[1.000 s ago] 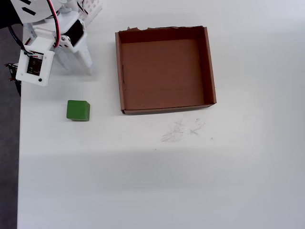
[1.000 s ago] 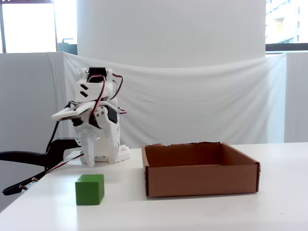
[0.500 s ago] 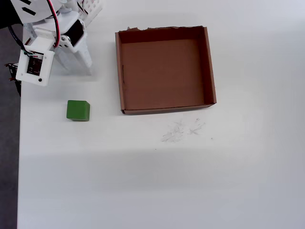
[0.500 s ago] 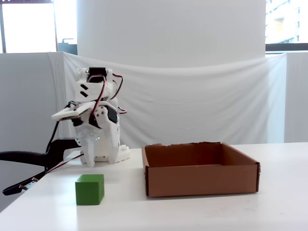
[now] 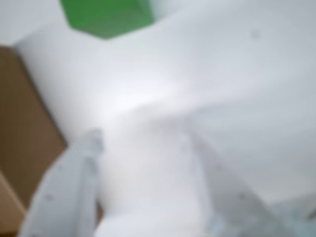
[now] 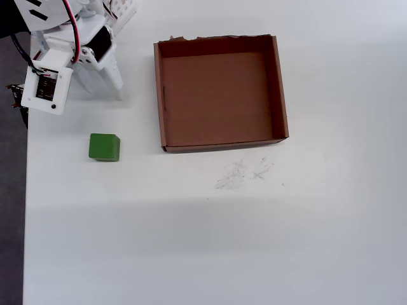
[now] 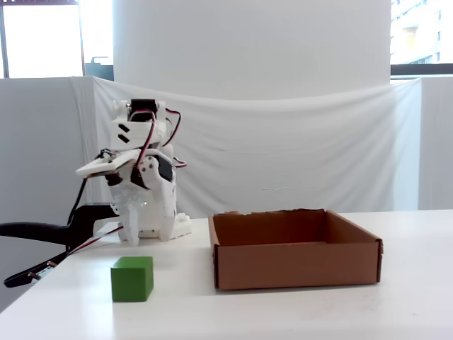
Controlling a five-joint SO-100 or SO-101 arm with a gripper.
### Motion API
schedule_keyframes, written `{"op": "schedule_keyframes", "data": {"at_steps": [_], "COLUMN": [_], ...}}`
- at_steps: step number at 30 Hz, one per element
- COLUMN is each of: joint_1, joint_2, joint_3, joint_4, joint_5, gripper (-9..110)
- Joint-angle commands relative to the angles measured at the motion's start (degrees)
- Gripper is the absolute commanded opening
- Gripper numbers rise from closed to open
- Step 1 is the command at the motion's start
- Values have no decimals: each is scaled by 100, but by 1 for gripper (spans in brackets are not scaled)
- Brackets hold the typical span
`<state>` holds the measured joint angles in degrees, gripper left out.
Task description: Grasp a green cube and put it in a box.
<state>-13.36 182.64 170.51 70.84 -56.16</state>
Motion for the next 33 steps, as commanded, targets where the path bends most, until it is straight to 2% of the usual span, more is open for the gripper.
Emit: {"op": "schedule_keyframes", "data": {"at_steps": [1,12,13,19,25,33], "joint_1": [-62,9,79,229,378,826], "joint_2": [-35,-26,-35,-167,-1521,-3806], "joint_3": [-26,-18,-35,-211,-993,-2892], "joint_4": [-26,-26,-9,-483,-1345,-1107], "joint_5": [53,53,9,-422,-949,-2039], "gripper": [23,22,27,32,35,37]}}
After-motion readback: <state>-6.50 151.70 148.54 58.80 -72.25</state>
